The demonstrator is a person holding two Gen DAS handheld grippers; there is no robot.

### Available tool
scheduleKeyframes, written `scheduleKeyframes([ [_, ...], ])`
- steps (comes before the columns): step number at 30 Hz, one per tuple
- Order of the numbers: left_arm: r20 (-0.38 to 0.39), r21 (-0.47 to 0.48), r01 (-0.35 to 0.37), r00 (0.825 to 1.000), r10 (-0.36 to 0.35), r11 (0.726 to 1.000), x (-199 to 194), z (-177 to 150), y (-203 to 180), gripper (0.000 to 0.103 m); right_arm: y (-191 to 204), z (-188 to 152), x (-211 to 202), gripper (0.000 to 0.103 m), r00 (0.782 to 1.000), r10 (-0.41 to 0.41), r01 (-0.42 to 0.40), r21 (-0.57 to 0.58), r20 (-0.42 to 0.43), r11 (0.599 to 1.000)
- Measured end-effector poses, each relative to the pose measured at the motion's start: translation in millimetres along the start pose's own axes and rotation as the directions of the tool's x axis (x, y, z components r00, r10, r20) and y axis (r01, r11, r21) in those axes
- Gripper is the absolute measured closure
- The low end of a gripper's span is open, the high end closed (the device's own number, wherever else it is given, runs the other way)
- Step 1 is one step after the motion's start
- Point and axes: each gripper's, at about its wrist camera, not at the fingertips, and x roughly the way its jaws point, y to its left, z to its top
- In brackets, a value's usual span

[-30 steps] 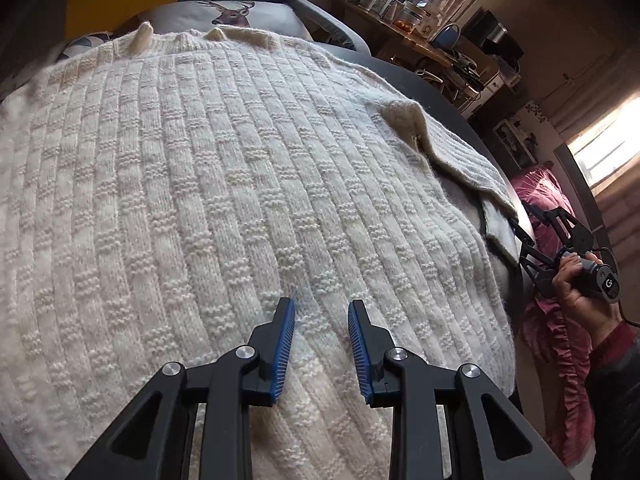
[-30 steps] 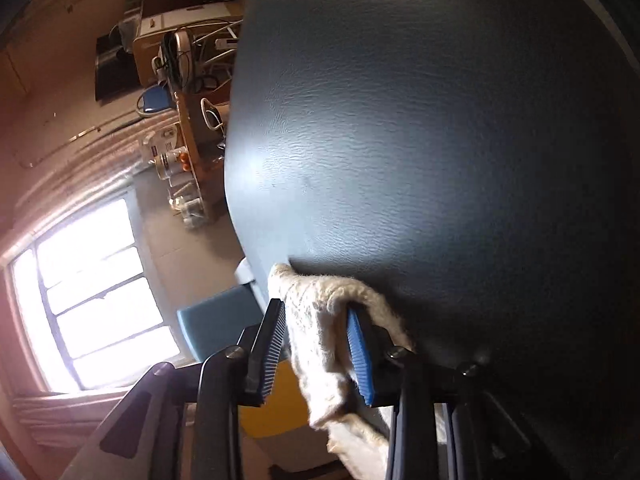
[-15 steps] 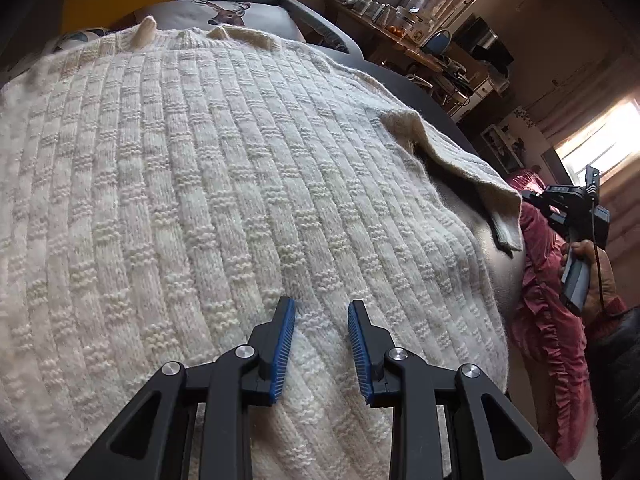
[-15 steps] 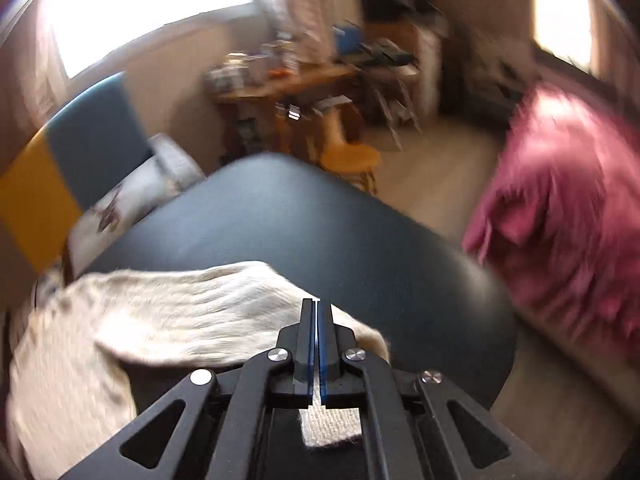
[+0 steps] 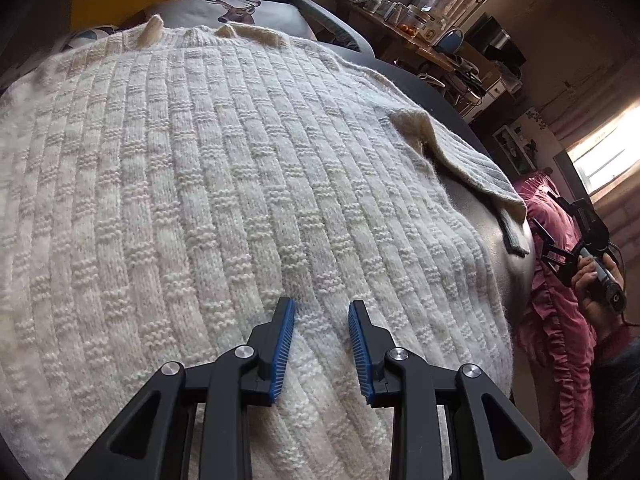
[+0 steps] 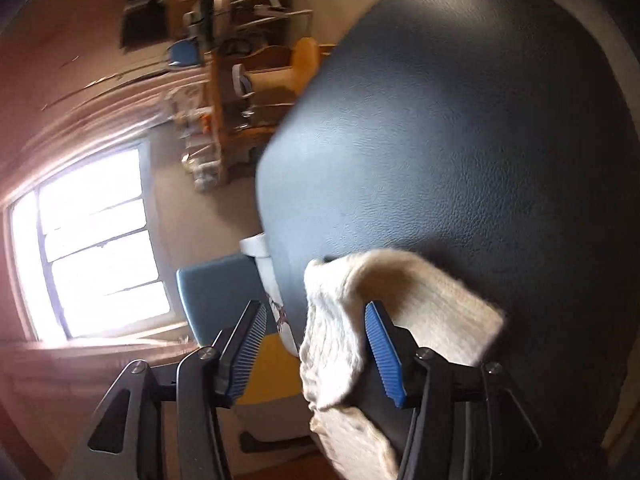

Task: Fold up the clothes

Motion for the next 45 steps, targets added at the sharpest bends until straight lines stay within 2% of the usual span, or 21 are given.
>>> scheduleKeyframes([
  [3, 0.009, -0.011, -0.001, 1.000, 0.001, 1.000, -0.1, -0.9, -0.9, 0.070, -10.6, 5.6, 23.6, 0.045, 0.999, -0.041, 0.043, 0.101, -0.025, 0.994],
  [5, 0.015, -0.012, 0.004, 1.000, -0.003, 1.000, -0.7, -1.6, -0.5, 0.070, -3.4, 4.6, 23.4, 0.050, 0.998, -0.060, 0.060, 0.022, 0.035, 0.998],
  [6, 0.015, -0.015, 0.010, 1.000, -0.010, 1.000, -0.8, -1.7, 0.5, 0.070, 7.5, 2.4, 24.8, 0.074, 0.990, -0.119, 0.124, -0.066, 0.079, 0.990],
  [7, 0.015, -0.017, 0.017, 1.000, -0.016, 1.000, -0.9, -1.8, 1.5, 0.070, 19.8, -0.4, 27.7, 0.096, 0.969, -0.208, 0.227, -0.160, 0.131, 0.961],
  [8, 0.016, -0.019, 0.023, 1.000, -0.023, 1.000, -1.0, -1.9, 2.5, 0.069, 25.1, -1.8, 30.7, 0.096, 0.953, -0.255, 0.285, -0.205, 0.160, 0.936],
  [10, 0.016, -0.024, 0.036, 0.999, -0.036, 0.999, -1.2, -2.1, 4.5, 0.069, 31.2, -5.0, 34.7, 0.096, 0.941, -0.280, 0.324, -0.267, 0.188, 0.908],
  [13, 0.018, -0.033, 0.057, 0.998, -0.056, 0.998, -1.5, -2.3, 7.6, 0.069, 55.3, -21.1, 25.7, 0.097, 0.927, -0.289, 0.369, -0.439, 0.240, 0.819],
  [14, 0.018, -0.043, 0.066, 0.998, -0.065, 0.997, -1.6, -2.4, 9.3, 0.069, 69.8, -32.1, 19.6, 0.097, 0.924, -0.277, 0.378, -0.516, 0.264, 0.769],
  [16, 0.020, -0.062, 0.084, 0.996, -0.083, 0.995, -1.9, -2.5, 12.8, 0.069, 100.6, -59.0, 7.5, 0.097, 0.912, -0.247, 0.409, -0.665, 0.328, 0.625],
  [18, 0.018, -0.064, 0.085, 0.996, -0.084, 0.994, -1.9, -2.1, 13.0, 0.069, 125.3, -91.9, 3.5, 0.097, 0.897, -0.213, 0.442, -0.786, 0.387, 0.433],
  [20, 0.013, -0.057, 0.075, 0.997, -0.075, 0.996, -1.6, -1.5, 11.4, 0.069, 133.9, -128.3, 8.3, 0.097, 0.875, -0.201, 0.476, -0.857, 0.440, 0.196],
  [21, 0.011, -0.054, 0.071, 0.997, -0.070, 0.996, -1.4, -1.1, 10.6, 0.069, 125.9, -134.7, 14.3, 0.097, 0.868, -0.236, 0.475, -0.868, 0.436, 0.145],
  [23, 0.006, -0.047, 0.061, 0.998, -0.061, 0.997, -1.2, -0.5, 9.1, 0.069, 102.5, -130.6, 25.4, 0.097, 0.848, -0.322, 0.482, -0.865, 0.421, 0.141],
  [26, 0.000, -0.036, 0.047, 0.999, -0.047, 0.998, -0.7, 0.4, 6.7, 0.069, 62.2, -111.1, 17.5, 0.097, 0.828, -0.385, 0.518, -0.820, 0.408, 0.244],
  [30, -0.009, -0.021, 0.029, 1.000, -0.029, 0.999, -0.2, 1.7, 3.5, 0.069, 20.8, -79.0, -3.5, 0.093, 0.845, -0.426, 0.503, -0.749, 0.323, 0.430],
  [32, -0.014, -0.013, 0.016, 1.000, -0.017, 1.000, 0.4, 2.4, 1.3, 0.069, 7.2, -67.3, -16.4, 0.083, 0.877, -0.409, 0.450, -0.727, 0.251, 0.519],
  [34, -0.019, -0.005, 0.003, 1.000, -0.003, 1.000, 1.2, 3.1, -1.2, 0.069, 6.0, -60.7, -32.9, 0.079, 0.891, -0.381, 0.433, -0.711, 0.246, 0.554],
  [38, -0.031, 0.007, -0.022, 0.999, 0.022, 1.000, 3.0, 5.1, -6.1, 0.068, 23.7, -54.8, -61.4, 0.076, 0.879, -0.356, 0.467, -0.718, 0.317, 0.516],
  [39, -0.034, 0.007, -0.027, 0.999, 0.027, 1.000, 3.6, 5.9, -7.1, 0.068, 30.8, -56.3, -60.9, 0.076, 0.875, -0.359, 0.473, -0.731, 0.325, 0.492],
  [43, -0.045, -0.001, -0.039, 0.998, 0.039, 0.999, 2.0, 18.1, -12.0, 0.068, 57.7, -76.5, -16.2, 0.076, 0.859, -0.388, 0.474, -0.803, 0.333, 0.362],
  [45, -0.045, -0.008, -0.041, 0.998, 0.041, 0.999, 0.0, 27.2, -14.6, 0.068, 65.2, -88.1, 13.2, 0.076, 0.843, -0.418, 0.476, -0.832, 0.339, 0.284],
])
